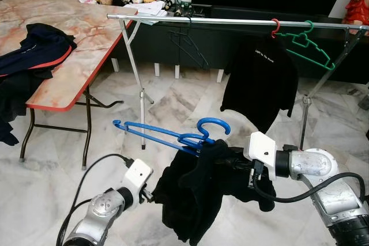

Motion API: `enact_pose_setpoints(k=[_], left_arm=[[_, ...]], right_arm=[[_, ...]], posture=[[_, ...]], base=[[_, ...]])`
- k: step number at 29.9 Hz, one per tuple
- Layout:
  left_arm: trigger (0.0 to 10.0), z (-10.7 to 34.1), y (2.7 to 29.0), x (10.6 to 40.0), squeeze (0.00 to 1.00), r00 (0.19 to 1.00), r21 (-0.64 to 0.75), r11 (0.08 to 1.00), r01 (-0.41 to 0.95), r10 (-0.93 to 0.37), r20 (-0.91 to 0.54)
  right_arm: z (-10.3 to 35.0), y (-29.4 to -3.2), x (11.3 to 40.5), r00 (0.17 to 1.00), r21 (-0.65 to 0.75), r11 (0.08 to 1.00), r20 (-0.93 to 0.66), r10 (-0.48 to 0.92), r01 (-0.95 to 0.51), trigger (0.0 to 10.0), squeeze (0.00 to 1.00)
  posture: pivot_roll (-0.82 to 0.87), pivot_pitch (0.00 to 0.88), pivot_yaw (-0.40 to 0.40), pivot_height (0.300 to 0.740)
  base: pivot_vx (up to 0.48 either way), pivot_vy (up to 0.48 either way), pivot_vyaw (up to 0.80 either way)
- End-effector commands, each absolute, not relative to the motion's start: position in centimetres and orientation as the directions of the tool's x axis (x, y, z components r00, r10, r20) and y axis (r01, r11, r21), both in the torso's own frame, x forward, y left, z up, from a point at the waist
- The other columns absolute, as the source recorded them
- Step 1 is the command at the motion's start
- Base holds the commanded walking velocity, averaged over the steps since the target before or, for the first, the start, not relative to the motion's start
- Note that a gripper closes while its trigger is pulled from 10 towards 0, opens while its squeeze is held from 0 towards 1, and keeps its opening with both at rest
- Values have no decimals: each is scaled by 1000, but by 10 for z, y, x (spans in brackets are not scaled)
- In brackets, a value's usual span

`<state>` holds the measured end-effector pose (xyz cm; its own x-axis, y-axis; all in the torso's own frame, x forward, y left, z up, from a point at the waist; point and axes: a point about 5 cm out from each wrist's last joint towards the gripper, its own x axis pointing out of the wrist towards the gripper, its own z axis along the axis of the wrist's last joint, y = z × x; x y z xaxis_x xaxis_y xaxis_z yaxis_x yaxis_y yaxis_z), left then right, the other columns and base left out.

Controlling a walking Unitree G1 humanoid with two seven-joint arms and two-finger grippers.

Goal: Hang hanger

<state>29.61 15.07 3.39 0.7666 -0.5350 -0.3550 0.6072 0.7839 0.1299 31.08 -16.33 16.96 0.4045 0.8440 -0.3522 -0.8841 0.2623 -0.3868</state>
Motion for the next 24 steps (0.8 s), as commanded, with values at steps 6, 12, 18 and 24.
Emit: enact_pose_setpoints(k=[6, 12, 18, 24], left_arm=[[10000, 31, 149, 294, 0, 729, 110, 752, 650, -576, -370], [10000, 30, 145, 298, 0, 749, 93, 775, 626, -563, -350], [10000, 36, 146, 307, 0, 799, 119, 814, 569, -511, -318], [10000, 37, 148, 310, 0, 817, 139, 827, 545, -487, -308]], right_arm=[[180, -158, 310, 413, -421, 265, -313, 855, -868, 0, 0], [185, -151, 312, 420, -424, 280, -286, 861, -861, 0, 0], [187, -151, 312, 420, -430, 278, -281, 863, -859, 0, 0], [188, -150, 312, 417, -430, 275, -282, 864, -860, 0, 0]], posture=[[3, 128, -22, 740], [-4, 126, -24, 740], [-6, 123, -29, 740], [-3, 121, -29, 740]], base=[[0, 0, 0], [0, 0, 0], [0, 0, 0], [0, 0, 0]])
